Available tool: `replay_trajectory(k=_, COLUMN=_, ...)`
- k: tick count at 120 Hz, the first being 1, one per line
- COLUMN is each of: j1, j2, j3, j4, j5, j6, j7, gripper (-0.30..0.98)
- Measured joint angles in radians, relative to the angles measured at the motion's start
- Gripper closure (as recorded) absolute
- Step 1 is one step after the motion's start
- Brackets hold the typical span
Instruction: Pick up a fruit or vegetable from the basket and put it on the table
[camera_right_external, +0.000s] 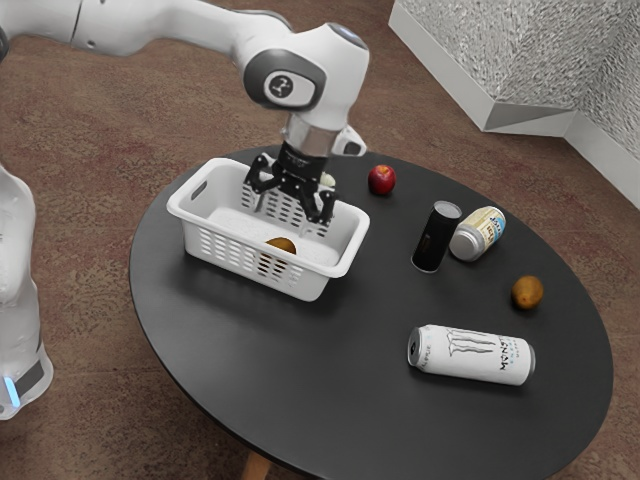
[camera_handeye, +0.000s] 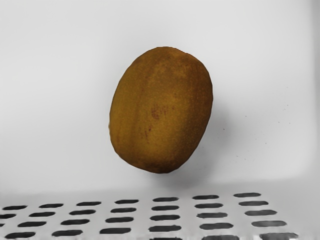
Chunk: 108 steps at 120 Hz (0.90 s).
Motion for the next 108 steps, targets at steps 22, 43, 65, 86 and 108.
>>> replay_trajectory(k=22, j1=0.025, j2=-0.013, j3=-0.008, j4=-0.011, j5=0.013, j6=0.02, j7=0.012, gripper=0.0)
replay_trajectory(k=43, j1=0.043, j2=-0.006, j3=-0.008, j4=-0.023, j5=0.051, j6=0.042, j7=0.041, gripper=0.0)
replay_trajectory(k=65, j1=0.048, j2=0.035, j3=-0.009, j4=-0.021, j5=0.069, j6=0.078, j7=0.073, gripper=0.0)
replay_trajectory(k=86, j1=0.064, j2=0.049, j3=-0.011, j4=-0.072, j5=0.069, j6=0.115, j7=0.098, gripper=0.0)
replay_trajectory(k=108, j1=0.072, j2=0.046, j3=-0.024, j4=-0.115, j5=0.066, j6=0.154, j7=0.117, gripper=0.0)
